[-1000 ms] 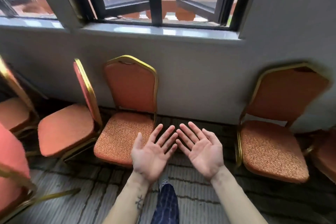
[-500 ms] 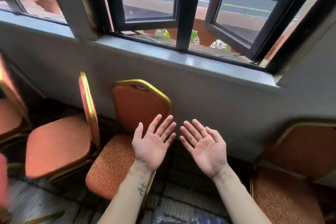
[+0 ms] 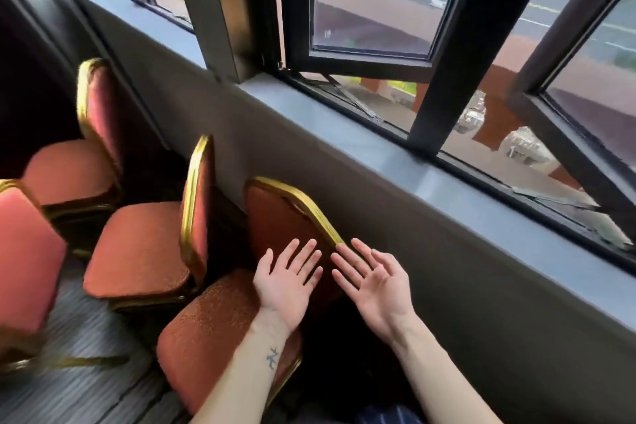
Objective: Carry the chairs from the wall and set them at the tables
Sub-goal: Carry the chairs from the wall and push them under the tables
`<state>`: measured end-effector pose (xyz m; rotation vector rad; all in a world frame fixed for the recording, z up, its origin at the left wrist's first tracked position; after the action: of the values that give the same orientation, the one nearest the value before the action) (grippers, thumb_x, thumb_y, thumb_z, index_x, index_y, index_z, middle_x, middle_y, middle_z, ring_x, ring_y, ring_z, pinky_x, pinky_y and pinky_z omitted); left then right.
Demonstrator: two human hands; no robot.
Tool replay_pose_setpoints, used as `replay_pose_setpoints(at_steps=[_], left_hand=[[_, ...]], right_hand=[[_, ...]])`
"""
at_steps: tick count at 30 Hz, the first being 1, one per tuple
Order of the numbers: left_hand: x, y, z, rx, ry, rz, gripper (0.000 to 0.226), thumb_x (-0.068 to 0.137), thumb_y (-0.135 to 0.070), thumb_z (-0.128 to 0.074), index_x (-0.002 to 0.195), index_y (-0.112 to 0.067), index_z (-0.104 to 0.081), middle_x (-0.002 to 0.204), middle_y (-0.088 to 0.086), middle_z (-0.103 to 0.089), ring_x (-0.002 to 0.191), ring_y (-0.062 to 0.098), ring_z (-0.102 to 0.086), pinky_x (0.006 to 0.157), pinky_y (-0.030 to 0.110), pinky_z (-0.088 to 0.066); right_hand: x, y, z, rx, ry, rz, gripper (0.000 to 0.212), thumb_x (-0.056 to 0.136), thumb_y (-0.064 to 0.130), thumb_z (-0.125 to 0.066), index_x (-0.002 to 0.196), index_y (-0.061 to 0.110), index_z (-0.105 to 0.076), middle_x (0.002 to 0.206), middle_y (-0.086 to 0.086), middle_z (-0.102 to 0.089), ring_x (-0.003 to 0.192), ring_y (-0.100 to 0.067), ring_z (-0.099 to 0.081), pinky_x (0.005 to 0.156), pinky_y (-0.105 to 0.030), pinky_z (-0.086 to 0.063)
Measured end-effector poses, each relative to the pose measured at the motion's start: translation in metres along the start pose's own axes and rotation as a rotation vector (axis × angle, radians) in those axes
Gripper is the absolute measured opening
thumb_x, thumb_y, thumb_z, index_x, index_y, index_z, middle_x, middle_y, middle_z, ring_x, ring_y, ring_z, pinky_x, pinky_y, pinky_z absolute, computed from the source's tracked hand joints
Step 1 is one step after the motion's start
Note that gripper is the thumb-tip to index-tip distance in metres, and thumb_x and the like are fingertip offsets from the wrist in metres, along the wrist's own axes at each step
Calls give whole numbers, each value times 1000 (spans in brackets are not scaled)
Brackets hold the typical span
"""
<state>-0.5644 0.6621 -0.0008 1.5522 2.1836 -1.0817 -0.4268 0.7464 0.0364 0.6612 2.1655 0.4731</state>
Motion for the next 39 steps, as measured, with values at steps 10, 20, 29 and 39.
replay_pose_setpoints(at_steps=[10,20,29,39], left_hand=[[79,-18,-33,-154,-252,-177,65,104,-53,-31,144,-10,-56,141,17,-63,140,32,-48,123,50,-29],[122,-32,-52,-102,-300,-93,63,107,-51,-28,154,-13,-46,161,20,-38,151,35,-33,126,46,-22],[125,-26,-48,30,-398,-96,58,107,-52,-28,150,-20,-51,151,18,-52,140,34,-48,123,48,-29],[70,-1,-52,3,-645,-339,50,107,-47,-30,128,-21,-68,139,10,-64,126,22,-58,114,42,-35]], right_hand=[[108,54,-40,-281,146,-151,42,106,28,-38,140,11,-56,132,-13,-69,123,-30,-66,114,-51,-42],[154,59,-75,-547,130,-120,40,104,32,-44,137,16,-59,128,-4,-72,122,-21,-66,118,-44,-39],[174,62,-89,-554,180,-167,42,103,30,-45,140,13,-56,130,-8,-71,123,-24,-65,117,-44,-40],[176,40,-114,-591,414,-392,44,102,25,-45,143,9,-52,129,-14,-70,122,-30,-66,112,-47,-45]])
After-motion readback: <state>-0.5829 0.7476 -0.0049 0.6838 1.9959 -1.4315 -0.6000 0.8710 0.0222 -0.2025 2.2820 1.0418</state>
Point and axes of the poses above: each hand's wrist, its own x-axis towards the middle knuckle, its own z-axis out of the back of the hand, y = z × x, the point moved 2 cm from there along x, towards the middle knuckle
